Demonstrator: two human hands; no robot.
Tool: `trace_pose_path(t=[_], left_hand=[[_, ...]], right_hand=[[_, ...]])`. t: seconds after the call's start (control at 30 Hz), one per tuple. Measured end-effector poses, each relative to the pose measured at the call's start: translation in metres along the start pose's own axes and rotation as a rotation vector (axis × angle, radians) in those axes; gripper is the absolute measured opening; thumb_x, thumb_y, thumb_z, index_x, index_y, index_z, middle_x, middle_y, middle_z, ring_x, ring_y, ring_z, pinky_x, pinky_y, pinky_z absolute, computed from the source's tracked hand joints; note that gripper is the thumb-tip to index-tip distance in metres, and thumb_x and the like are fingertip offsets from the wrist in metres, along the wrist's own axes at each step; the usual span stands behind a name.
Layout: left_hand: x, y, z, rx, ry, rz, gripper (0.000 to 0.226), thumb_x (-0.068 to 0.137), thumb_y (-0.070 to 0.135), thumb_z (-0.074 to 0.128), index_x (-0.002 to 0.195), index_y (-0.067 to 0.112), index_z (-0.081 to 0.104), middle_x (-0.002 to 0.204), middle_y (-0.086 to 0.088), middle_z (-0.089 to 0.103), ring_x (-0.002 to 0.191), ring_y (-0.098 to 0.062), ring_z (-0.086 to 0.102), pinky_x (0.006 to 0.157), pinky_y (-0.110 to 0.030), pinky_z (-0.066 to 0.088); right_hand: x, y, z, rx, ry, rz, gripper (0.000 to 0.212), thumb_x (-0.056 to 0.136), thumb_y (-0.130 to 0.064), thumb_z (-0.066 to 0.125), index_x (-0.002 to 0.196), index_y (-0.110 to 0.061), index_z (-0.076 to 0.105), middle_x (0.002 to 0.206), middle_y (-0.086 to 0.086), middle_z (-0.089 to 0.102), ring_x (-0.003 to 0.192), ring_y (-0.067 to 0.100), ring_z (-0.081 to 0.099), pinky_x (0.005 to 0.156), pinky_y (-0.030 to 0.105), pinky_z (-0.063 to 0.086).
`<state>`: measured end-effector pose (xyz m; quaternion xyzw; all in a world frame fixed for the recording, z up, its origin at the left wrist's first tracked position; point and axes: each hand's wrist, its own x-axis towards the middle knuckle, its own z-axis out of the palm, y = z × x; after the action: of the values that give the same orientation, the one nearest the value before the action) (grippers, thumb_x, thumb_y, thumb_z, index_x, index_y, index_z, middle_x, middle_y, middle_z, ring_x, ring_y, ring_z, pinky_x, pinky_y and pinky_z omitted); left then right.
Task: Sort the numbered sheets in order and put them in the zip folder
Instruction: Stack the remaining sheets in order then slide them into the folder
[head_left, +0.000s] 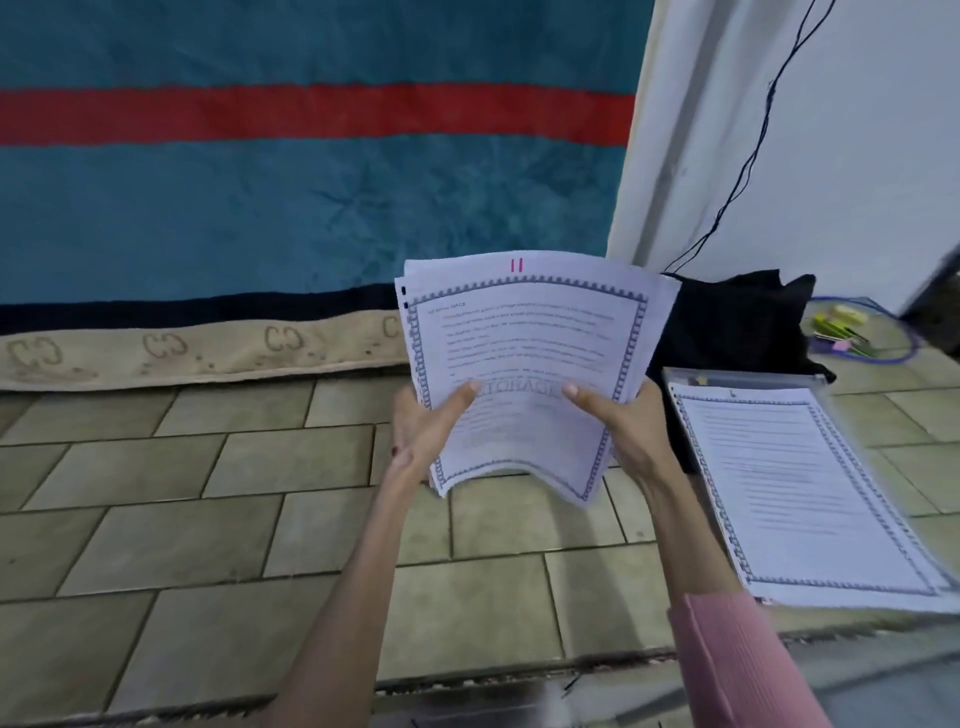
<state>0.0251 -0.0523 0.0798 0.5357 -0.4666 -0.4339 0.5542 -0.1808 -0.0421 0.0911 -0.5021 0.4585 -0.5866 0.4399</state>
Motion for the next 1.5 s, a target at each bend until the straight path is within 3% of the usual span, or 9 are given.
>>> trace_pose_path(t=[0.23,0.4,0.53,0.67,0.77,1.0,1.2,1.4,1.5], left_hand=[[0.009,-0.023,-0.004,0.167,-0.073,-0.117,0.03,0.073,0.028,0.078,0.098,0.014,0.069,0.082,0.012,0.067,0.077,0.001,0.063,0.062,-0.01,0.051],[0.005,-0.037,0.001,0.123,-0.031,-0.25,0.101,0.041,0.073,0.077,0.119,0.012,0.058,0.108,0.003,0.068,0.103,-0.015,0.063,0.092,-0.036,0.052],[-0.002,-0.037,0.005,0.101,-0.03,-0.225,0.035,0.069,0.035,0.081,0.096,0.018,0.069,0.082,0.014,0.067,0.087,-0.01,0.066,0.083,-0.027,0.051],[-0.005,-0.035,0.009,0.09,0.011,-0.171,0.033,0.072,0.029,0.079,0.099,0.014,0.069,0.078,0.015,0.065,0.078,-0.003,0.062,0.073,-0.018,0.049],[-0.005,-0.037,0.006,0.143,-0.128,-0.216,0.043,0.067,0.038,0.08,0.105,0.021,0.067,0.095,0.011,0.069,0.094,-0.008,0.063,0.087,-0.025,0.05],[0.002,-0.026,0.021,-0.29,-0.345,-0.489,0.024,0.086,0.022,0.063,0.11,0.016,0.064,0.105,-0.002,0.07,0.1,-0.021,0.066,0.09,-0.044,0.052],[0.006,-0.04,0.023,-0.202,-0.305,-0.465,0.088,0.053,0.044,0.087,0.127,0.012,0.053,0.121,-0.006,0.064,0.113,-0.025,0.06,0.097,-0.051,0.047],[0.01,-0.042,0.024,-0.113,-0.28,-0.425,0.023,0.088,0.022,0.062,0.11,0.017,0.061,0.101,-0.001,0.068,0.097,-0.022,0.064,0.087,-0.039,0.052],[0.011,-0.048,0.015,-0.091,-0.324,-0.449,0.019,0.092,0.019,0.056,0.109,0.014,0.061,0.101,-0.005,0.069,0.094,-0.023,0.066,0.081,-0.038,0.054]], right_hand=[[-0.002,0.024,-0.01,-0.079,-0.02,0.076,0.041,0.066,-0.016,0.081,0.104,-0.021,0.068,0.103,-0.01,0.071,0.096,0.006,0.068,0.079,0.024,0.057],[-0.003,0.032,-0.004,-0.039,-0.024,0.092,0.033,0.07,-0.008,0.08,0.098,-0.023,0.069,0.102,-0.008,0.072,0.094,0.009,0.069,0.079,0.026,0.057],[-0.005,0.04,-0.005,-0.091,-0.071,0.139,0.029,0.071,-0.011,0.08,0.09,-0.03,0.07,0.09,-0.015,0.073,0.09,0.005,0.069,0.079,0.026,0.055],[-0.003,0.039,-0.007,-0.093,-0.057,0.141,0.025,0.074,-0.011,0.078,0.093,-0.026,0.069,0.097,-0.009,0.072,0.088,0.003,0.069,0.077,0.022,0.056],[0.001,0.032,-0.023,-0.089,-0.126,0.188,0.026,0.074,-0.006,0.076,0.093,-0.022,0.067,0.092,-0.009,0.07,0.078,-0.002,0.069,0.065,0.013,0.054],[-0.01,0.046,-0.058,-0.154,-0.242,0.489,0.048,0.056,-0.02,0.087,0.1,-0.015,0.069,0.097,0.0,0.075,0.088,0.019,0.072,0.077,0.035,0.058],[-0.016,0.048,-0.058,-0.053,-0.213,0.53,0.038,0.07,-0.012,0.08,0.105,-0.015,0.066,0.09,-0.004,0.075,0.083,0.014,0.072,0.07,0.028,0.058],[-0.014,0.065,-0.05,-0.176,-0.186,0.602,0.081,0.049,-0.046,0.088,0.118,-0.013,0.06,0.111,0.001,0.07,0.099,0.019,0.068,0.091,0.041,0.054],[-0.01,0.065,-0.055,-0.28,-0.149,0.553,0.052,0.079,-0.052,0.064,0.107,-0.007,0.067,0.103,0.007,0.072,0.097,0.021,0.068,0.09,0.039,0.053]])
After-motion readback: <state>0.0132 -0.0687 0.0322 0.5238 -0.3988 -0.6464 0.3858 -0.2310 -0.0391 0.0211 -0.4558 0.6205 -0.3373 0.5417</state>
